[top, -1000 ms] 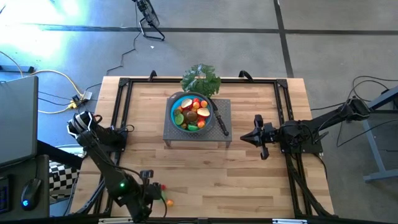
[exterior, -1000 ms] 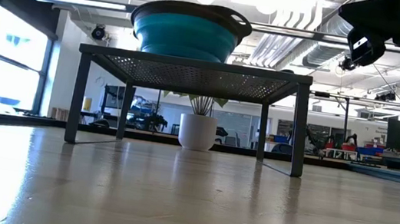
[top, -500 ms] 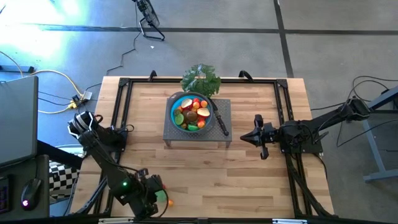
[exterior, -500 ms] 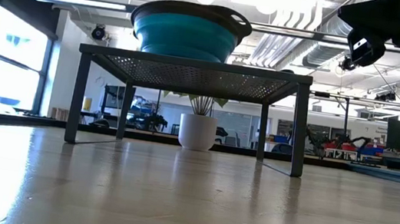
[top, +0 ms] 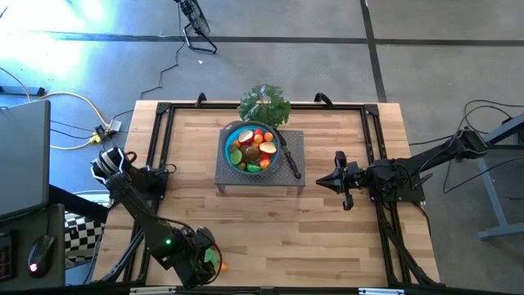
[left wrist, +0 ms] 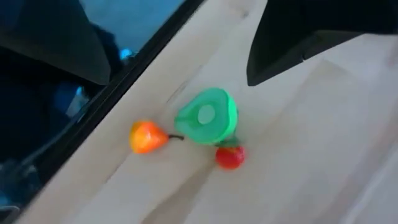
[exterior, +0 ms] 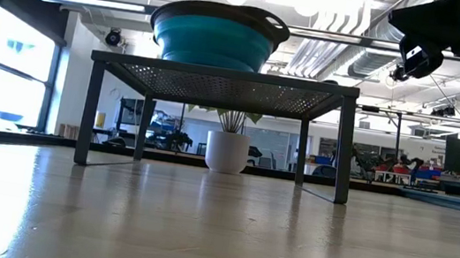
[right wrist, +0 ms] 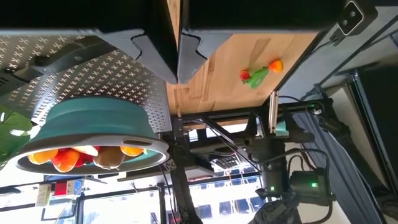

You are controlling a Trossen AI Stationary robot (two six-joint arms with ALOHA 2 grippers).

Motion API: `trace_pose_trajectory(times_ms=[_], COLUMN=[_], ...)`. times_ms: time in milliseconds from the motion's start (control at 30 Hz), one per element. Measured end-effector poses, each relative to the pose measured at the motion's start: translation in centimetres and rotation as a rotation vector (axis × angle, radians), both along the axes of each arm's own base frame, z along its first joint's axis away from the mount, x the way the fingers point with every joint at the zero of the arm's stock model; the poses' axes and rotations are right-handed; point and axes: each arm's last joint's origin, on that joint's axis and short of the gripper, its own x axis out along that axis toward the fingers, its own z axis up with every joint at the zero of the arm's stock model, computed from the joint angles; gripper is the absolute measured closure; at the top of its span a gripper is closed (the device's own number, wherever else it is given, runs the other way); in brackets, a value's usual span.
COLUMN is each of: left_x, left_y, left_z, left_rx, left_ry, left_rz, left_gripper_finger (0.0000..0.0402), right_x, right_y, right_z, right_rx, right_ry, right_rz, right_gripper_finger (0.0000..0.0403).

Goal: Pick & Place Fruit
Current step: Put the pear into the blue strainer bowl on the shelf

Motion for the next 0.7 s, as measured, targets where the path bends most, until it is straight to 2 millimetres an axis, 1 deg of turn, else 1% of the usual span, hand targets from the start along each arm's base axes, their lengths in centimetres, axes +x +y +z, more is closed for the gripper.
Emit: trace_pose_trajectory(times_ms=[100,167,267,367,500,600,700], left_x=[0.0,0.2,0.3,0.6,1.1,1.7,2.3], left_y=[-0.1,-0.2,-0.4,-0.9,-1.4,-2.0,-2.3], left_z=[-0.4,-1.0,-2.3,-3.3,-4.9,-5.8,-6.2], left_rx=[-0.032,-0.065,-0.105,-0.141,-0.137,-0.172,-0.215], left_ry=[0.017,0.038,0.105,0.154,0.174,0.167,0.155], left_rz=[0.111,0.234,0.445,0.595,0.679,0.715,0.739], left_gripper_finger=[0.0024,0.0024,0.0029,0.0039,0.0053,0.0060,0.0061], right_x=[0.0,0.0,0.0,0.0,0.0,0.0,-0.1], right_y=[0.0,0.0,0.0,0.0,0.0,0.0,0.0], right_z=[0.0,0.0,-0.1,-0.3,-0.5,-0.7,-1.1], right_rx=[0.000,-0.001,-0.002,-0.008,-0.016,-0.024,-0.036], right_ry=[0.000,0.005,0.009,0.027,0.052,0.074,0.106], right_rz=[0.000,0.000,0.001,0.001,0.006,0.009,0.012], right_gripper_finger=[0.0399,0.0399,0.0399,0.0399,0.0399,0.0399,0.0399])
